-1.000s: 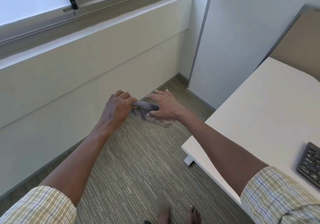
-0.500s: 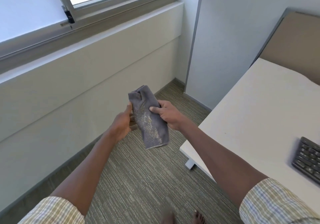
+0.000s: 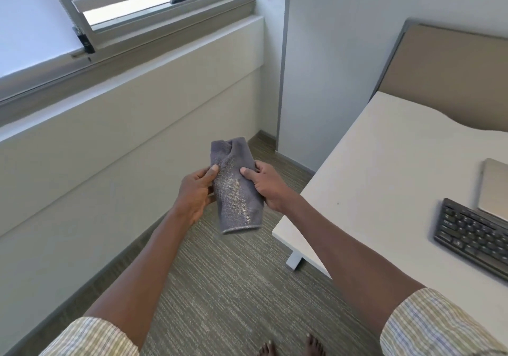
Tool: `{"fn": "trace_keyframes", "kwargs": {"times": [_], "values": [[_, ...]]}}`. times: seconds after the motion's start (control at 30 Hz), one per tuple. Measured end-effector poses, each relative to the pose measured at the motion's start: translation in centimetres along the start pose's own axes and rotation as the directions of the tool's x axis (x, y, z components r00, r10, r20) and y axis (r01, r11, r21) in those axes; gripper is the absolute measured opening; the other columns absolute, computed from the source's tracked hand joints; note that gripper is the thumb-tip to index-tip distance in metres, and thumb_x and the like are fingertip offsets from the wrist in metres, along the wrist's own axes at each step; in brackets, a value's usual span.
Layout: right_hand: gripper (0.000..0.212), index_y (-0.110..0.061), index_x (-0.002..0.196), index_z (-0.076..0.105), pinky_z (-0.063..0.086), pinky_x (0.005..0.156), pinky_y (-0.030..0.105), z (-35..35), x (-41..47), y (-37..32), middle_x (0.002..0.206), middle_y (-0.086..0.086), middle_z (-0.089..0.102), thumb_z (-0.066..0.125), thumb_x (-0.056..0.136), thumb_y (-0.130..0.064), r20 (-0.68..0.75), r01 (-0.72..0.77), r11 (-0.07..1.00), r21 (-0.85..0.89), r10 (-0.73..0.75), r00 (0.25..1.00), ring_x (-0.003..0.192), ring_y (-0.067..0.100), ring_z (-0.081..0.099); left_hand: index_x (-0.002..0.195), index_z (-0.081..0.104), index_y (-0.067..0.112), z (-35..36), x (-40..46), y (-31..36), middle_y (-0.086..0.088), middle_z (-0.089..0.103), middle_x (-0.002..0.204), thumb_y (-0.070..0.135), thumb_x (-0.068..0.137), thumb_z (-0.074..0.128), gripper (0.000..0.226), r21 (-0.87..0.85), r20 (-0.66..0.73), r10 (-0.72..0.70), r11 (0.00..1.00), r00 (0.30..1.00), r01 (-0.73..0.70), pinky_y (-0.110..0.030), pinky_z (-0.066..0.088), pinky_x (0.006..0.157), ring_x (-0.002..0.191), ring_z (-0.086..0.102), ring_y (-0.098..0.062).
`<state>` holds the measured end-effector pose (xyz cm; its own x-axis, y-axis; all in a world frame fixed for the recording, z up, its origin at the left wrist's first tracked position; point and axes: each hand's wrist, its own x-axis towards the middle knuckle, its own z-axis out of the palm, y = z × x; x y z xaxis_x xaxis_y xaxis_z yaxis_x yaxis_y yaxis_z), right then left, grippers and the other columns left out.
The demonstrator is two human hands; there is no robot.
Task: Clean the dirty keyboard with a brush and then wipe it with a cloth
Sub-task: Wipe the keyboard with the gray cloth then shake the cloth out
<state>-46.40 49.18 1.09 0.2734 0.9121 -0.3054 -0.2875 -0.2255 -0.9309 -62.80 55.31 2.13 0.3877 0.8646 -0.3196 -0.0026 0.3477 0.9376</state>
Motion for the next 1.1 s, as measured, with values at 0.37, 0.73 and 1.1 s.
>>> {"fn": "trace_keyframes", "kwargs": {"times": [0.37, 0.73, 1.1], "values": [[0.017, -0.003, 0.11, 0.061, 0.058, 0.079, 0.036, -6.7, -5.7, -2.5, 0.096, 0.01, 0.072, 0.06, 0.096, -0.013, -0.173, 0.144, 0.989, 0.018, -0.139, 0.975, 0.082, 0.019, 0.069, 0.109, 0.075, 0.012, 8.3, -1.8, 1.1, 0.0, 0.077, 0.089, 0.027, 0.1, 0.064, 0.021, 0.053, 0.128, 0.052, 0.997, 0.99, -0.059, -0.026, 0.057, 0.061, 0.074, 0.07, -0.013], [0.025, -0.002, 0.113, 0.062, 0.057, 0.082, 0.038, -19.4, -16.1, -4.6, 0.105, 0.013, 0.071, 0.063, 0.094, -0.018, -0.361, 0.22, 0.976, 0.002, -0.204, 0.91, 0.085, 0.02, 0.069, 0.101, 0.076, 0.01, 22.5, -7.3, 0.0, -0.004, 0.077, 0.088, 0.027, 0.1, 0.063, 0.021, 0.071, 0.338, 0.073, 0.992, 0.938, -0.103, -0.029, 0.058, 0.065, 0.075, 0.071, -0.017], [0.022, -0.005, 0.112, 0.063, 0.059, 0.083, 0.044, -35.5, -28.8, -3.9, 0.104, 0.014, 0.073, 0.064, 0.093, -0.018, -0.53, 0.242, 0.97, 0.013, -0.199, 0.824, 0.089, 0.027, 0.071, 0.107, 0.076, 0.011, 40.3, -15.5, -5.3, -0.001, 0.077, 0.095, 0.028, 0.101, 0.062, 0.023, 0.13, 0.513, 0.005, 0.988, 0.859, -0.083, -0.031, 0.057, 0.068, 0.077, 0.07, -0.016]]}}
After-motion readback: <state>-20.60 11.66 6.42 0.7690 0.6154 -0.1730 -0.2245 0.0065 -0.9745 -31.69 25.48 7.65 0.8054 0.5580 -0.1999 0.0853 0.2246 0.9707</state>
